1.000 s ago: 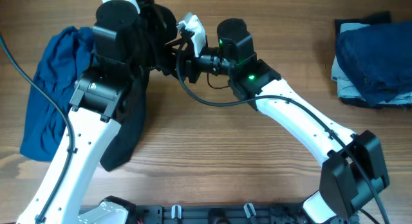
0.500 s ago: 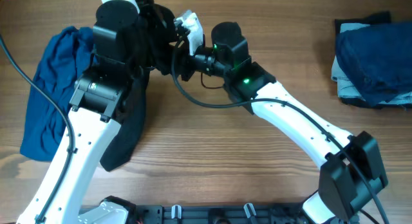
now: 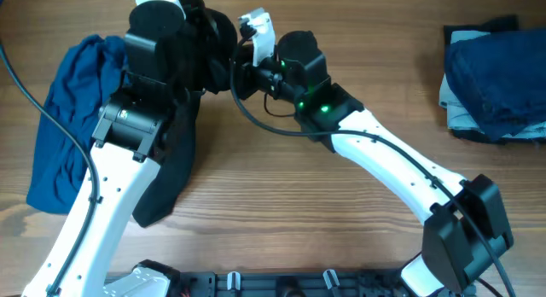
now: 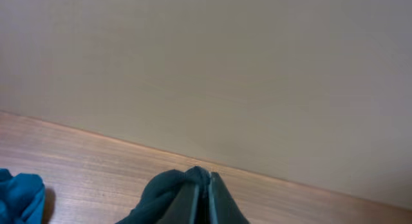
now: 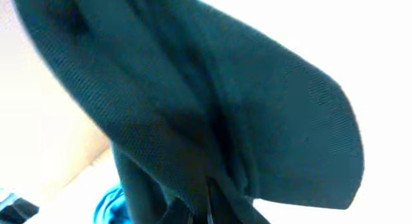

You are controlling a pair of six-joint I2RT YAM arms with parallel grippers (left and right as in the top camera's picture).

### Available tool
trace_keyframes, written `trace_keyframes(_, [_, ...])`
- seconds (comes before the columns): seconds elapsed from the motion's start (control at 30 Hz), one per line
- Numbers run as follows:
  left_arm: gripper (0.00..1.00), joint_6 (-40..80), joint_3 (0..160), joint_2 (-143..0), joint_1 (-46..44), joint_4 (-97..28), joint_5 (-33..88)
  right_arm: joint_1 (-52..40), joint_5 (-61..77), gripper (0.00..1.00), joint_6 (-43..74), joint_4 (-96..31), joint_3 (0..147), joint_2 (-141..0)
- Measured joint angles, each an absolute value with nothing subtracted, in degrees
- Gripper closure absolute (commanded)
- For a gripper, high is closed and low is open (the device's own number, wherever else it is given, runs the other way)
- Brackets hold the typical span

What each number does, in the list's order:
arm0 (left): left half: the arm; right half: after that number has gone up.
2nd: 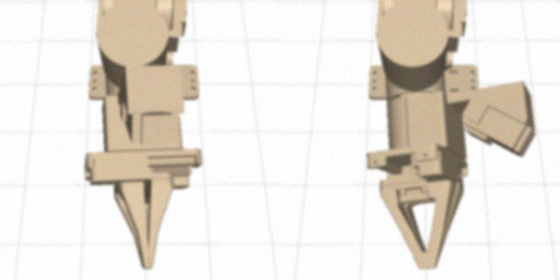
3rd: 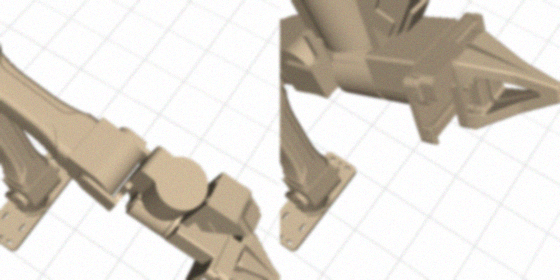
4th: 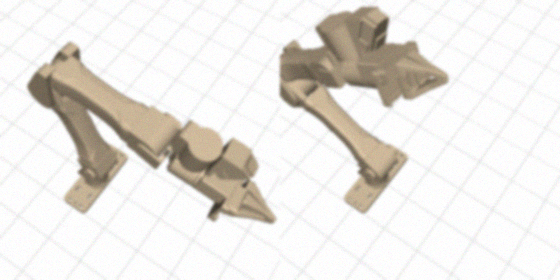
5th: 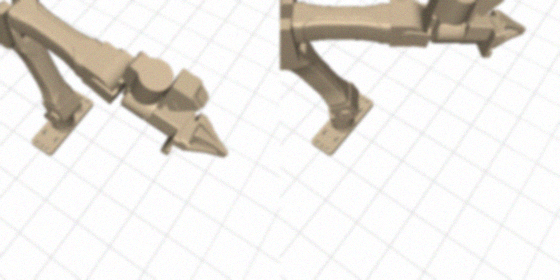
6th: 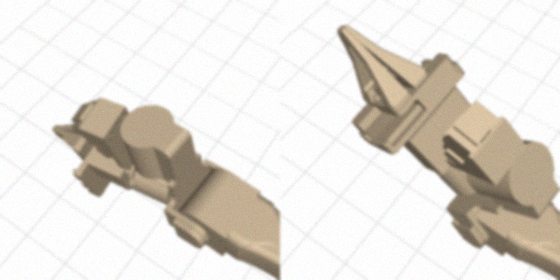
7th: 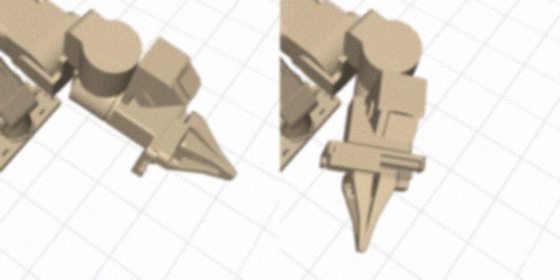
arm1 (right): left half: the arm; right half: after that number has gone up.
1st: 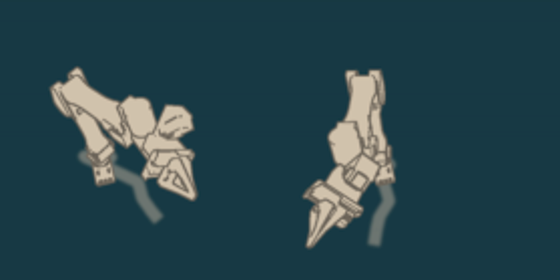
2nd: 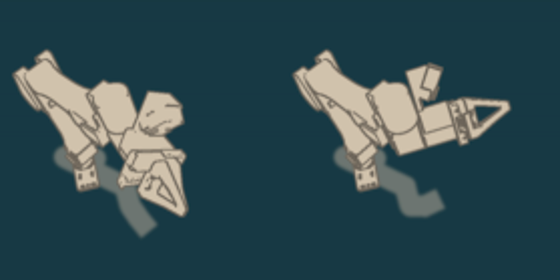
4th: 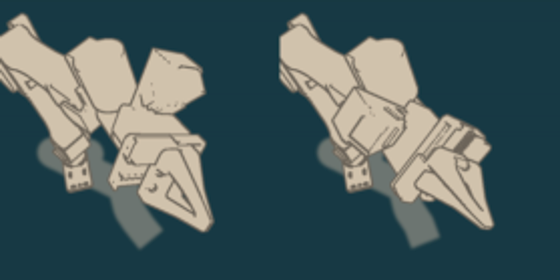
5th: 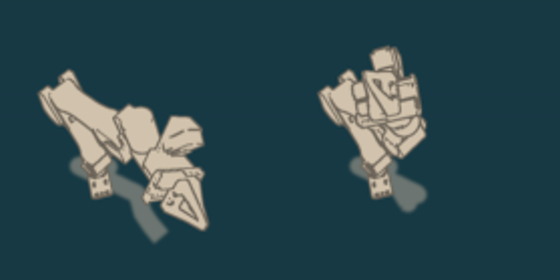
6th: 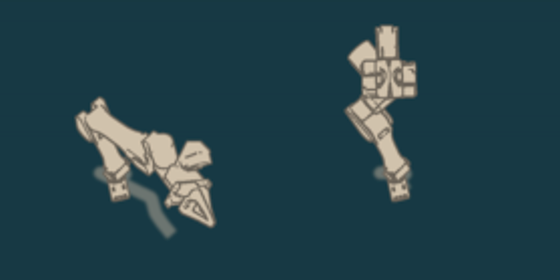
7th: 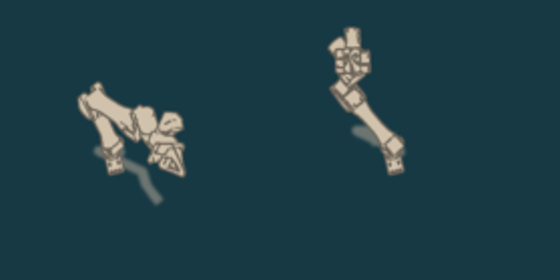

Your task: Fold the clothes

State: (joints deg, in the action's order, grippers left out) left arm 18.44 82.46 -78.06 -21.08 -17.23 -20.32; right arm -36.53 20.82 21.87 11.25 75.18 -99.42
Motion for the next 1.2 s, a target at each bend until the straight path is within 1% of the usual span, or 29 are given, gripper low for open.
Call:
trace_keyframes(0.13, [0.69, 18.68, 82.48, -78.06, -21.08, -19.03, -20.56, -34.20, 20.27, 0.96, 21.80, 10.28, 75.18, -99.42])
trace_keyframes(0.27, [0.59, 18.92, 82.48, -78.04, -21.08, -23.18, -20.75, -29.50, 19.84, 0.96, 21.61, 6.72, 75.18, -99.42])
trace_keyframes(0.43, [0.53, 18.87, 82.48, -78.04, -21.08, -29.69, -19.94, -22.55, 19.00, 0.96, 21.61, 3.99, 75.18, -99.29])
trace_keyframes(0.6, [0.53, 18.83, 82.48, -78.04, -21.08, -37.87, -15.90, -15.86, 18.94, 0.96, 21.63, 1.17, 75.18, -98.76])
trace_keyframes(0.7, [0.48, 18.81, 82.46, -78.04, -21.08, -42.24, -12.67, -12.67, 18.96, 0.96, 21.63, 0.32, 75.18, -98.65])
trace_keyframes(0.83, [0.48, 18.83, 82.46, -78.08, -21.69, -47.62, -6.24, -7.35, 18.76, 0.96, 21.65, 0.16, 75.18, -98.65])
trace_keyframes(0.87, [0.49, 18.81, 82.48, -78.17, -22.15, -48.45, -5.37, -6.46, 18.72, 0.96, 21.65, 0.27, 75.18, -98.65])
trace_keyframes(0.97, [0.59, 18.81, 82.48, -78.98, -23.90, -50.81, -3.70, -4.12, 17.89, 0.96, 21.67, 0.21, 75.18, -98.63])
trace_keyframes(1.13, [0.65, 18.85, 82.48, -82.91, -28.45, -55.66, -2.24, -2.98, 16.49, 0.96, 21.61, -0.54, 75.18, -98.48])
trace_keyframes(1.2, [0.66, 18.81, 82.48, -84.79, -30.11, -58.72, -2.02, -2.76, 16.34, 0.96, 21.61, -1.34, 75.18, -98.35])
